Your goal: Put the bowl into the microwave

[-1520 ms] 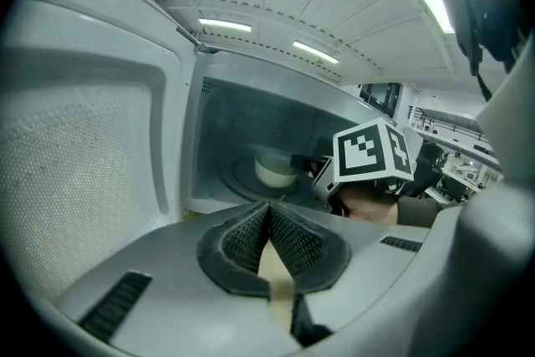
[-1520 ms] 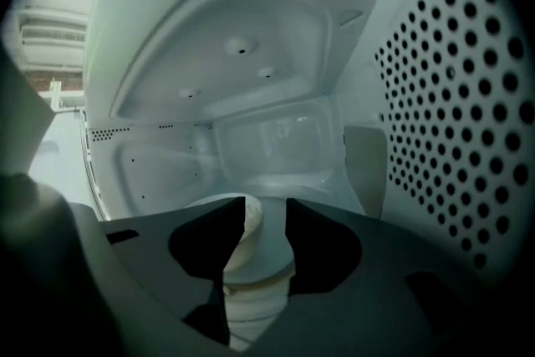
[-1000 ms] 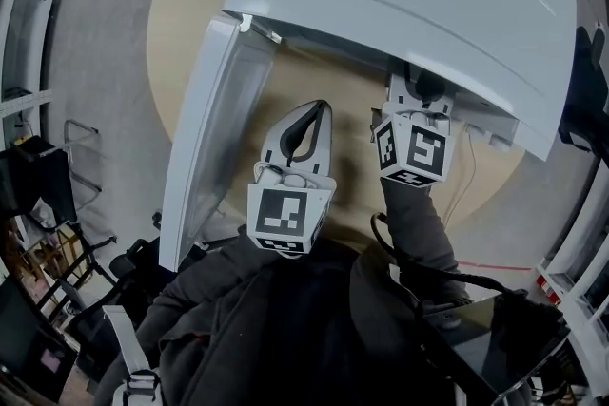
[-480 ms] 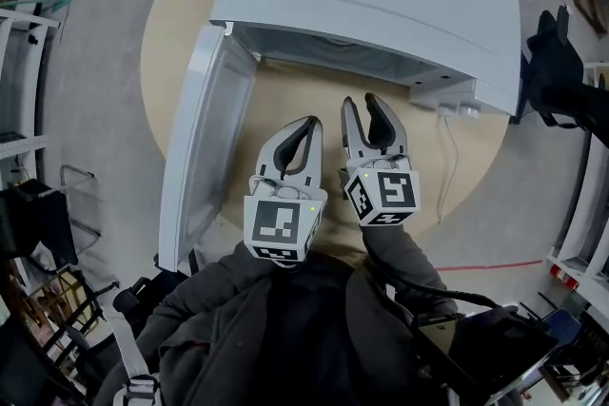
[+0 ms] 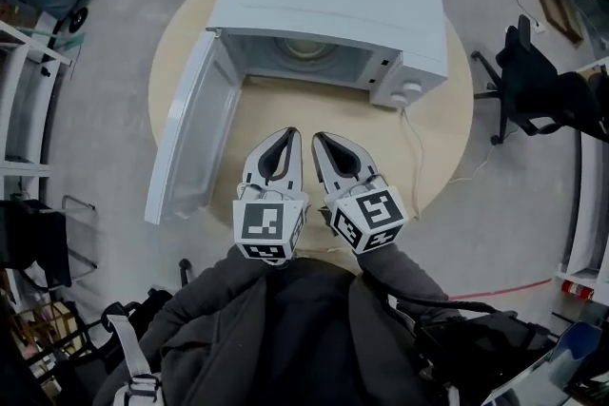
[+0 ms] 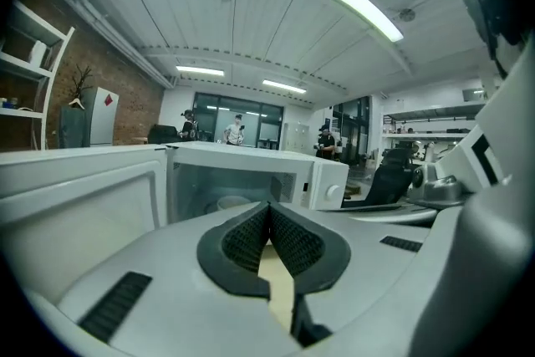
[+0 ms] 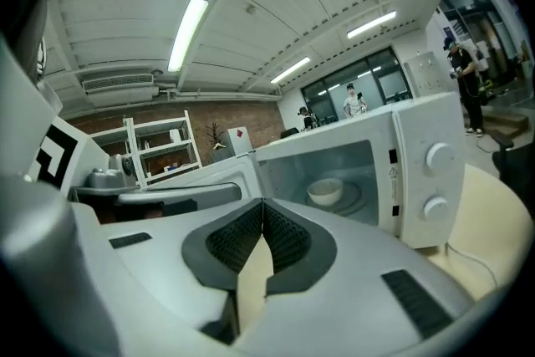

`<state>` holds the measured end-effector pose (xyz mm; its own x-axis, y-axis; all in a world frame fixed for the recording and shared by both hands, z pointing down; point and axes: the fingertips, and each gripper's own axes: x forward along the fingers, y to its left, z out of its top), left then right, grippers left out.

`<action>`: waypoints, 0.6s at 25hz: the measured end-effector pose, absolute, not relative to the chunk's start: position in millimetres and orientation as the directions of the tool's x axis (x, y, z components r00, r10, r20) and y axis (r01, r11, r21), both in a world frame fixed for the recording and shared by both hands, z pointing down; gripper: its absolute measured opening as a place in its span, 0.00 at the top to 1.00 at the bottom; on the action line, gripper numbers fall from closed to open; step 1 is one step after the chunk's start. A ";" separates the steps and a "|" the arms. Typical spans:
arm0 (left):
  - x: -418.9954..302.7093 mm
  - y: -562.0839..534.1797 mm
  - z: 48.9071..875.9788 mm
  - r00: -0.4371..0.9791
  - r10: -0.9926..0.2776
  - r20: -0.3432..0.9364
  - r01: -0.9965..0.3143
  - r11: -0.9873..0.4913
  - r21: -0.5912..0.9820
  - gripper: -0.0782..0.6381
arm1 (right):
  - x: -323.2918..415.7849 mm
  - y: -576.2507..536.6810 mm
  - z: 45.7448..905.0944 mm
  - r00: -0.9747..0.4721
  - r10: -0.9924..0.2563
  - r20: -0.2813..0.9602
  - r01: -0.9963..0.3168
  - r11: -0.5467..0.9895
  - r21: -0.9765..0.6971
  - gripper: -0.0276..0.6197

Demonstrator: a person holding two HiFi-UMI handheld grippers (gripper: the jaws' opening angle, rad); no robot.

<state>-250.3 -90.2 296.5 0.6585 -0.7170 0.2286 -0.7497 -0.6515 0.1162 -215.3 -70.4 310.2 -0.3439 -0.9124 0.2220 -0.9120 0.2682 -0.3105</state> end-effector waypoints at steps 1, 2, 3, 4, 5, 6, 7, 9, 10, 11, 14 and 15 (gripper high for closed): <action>-248.7 -82.4 289.6 0.657 -0.723 0.213 -0.751 -0.651 0.107 0.88 | -216.5 -62.3 301.1 -0.348 -0.914 0.206 -0.910 0.277 -0.309 0.94; -246.1 -73.7 282.7 0.658 -0.727 0.197 -0.751 -0.654 0.097 0.88 | -217.1 -53.6 292.8 -0.351 -0.916 0.192 -0.908 0.284 -0.307 0.94; -242.6 -64.6 275.9 0.661 -0.728 0.182 -0.748 -0.658 0.087 0.88 | -216.8 -44.8 285.1 -0.352 -0.919 0.179 -0.909 0.289 -0.301 0.94; -238.8 -55.9 269.4 0.665 -0.728 0.168 -0.745 -0.663 0.076 0.88 | -215.2 -36.5 277.8 -0.349 -0.923 0.165 -0.911 0.292 -0.290 0.94; -235.4 -48.3 263.1 0.668 -0.728 0.154 -0.742 -0.667 0.067 0.88 | -212.3 -29.4 271.2 -0.342 -0.928 0.151 -0.915 0.292 -0.278 0.94; -233.2 -41.8 257.4 0.669 -0.729 0.142 -0.741 -0.669 0.058 0.88 | -208.7 -23.5 265.4 -0.333 -0.933 0.136 -0.919 0.289 -0.268 0.94; -232.0 -36.3 252.5 0.669 -0.732 0.131 -0.742 -0.669 0.050 0.88 | -205.0 -18.7 260.5 -0.325 -0.938 0.122 -0.922 0.285 -0.262 0.94; -230.9 -27.2 245.8 0.665 -0.737 0.119 -0.745 -0.666 0.038 0.88 | -198.7 -11.1 253.5 -0.314 -0.944 0.100 -0.925 0.280 -0.256 0.94; -229.9 -23.3 243.5 0.663 -0.739 0.116 -0.746 -0.665 0.032 0.88 | -196.6 -8.0 250.7 -0.312 -0.946 0.091 -0.926 0.281 -0.253 0.94; -228.5 -19.7 241.6 0.664 -0.740 0.113 -0.746 -0.665 0.025 0.88 | -195.4 -5.3 248.3 -0.312 -0.947 0.083 -0.926 0.283 -0.249 0.94; -224.6 -10.5 236.8 0.665 -0.738 0.112 -0.744 -0.668 0.015 0.88 | -193.9 2.0 244.2 -0.307 -0.949 0.068 -0.929 0.283 -0.240 0.95; -223.9 -8.7 233.9 0.664 -0.739 0.113 -0.745 -0.666 0.021 0.88 | -192.7 3.9 243.5 -0.302 -0.951 0.067 -0.930 0.279 -0.238 0.95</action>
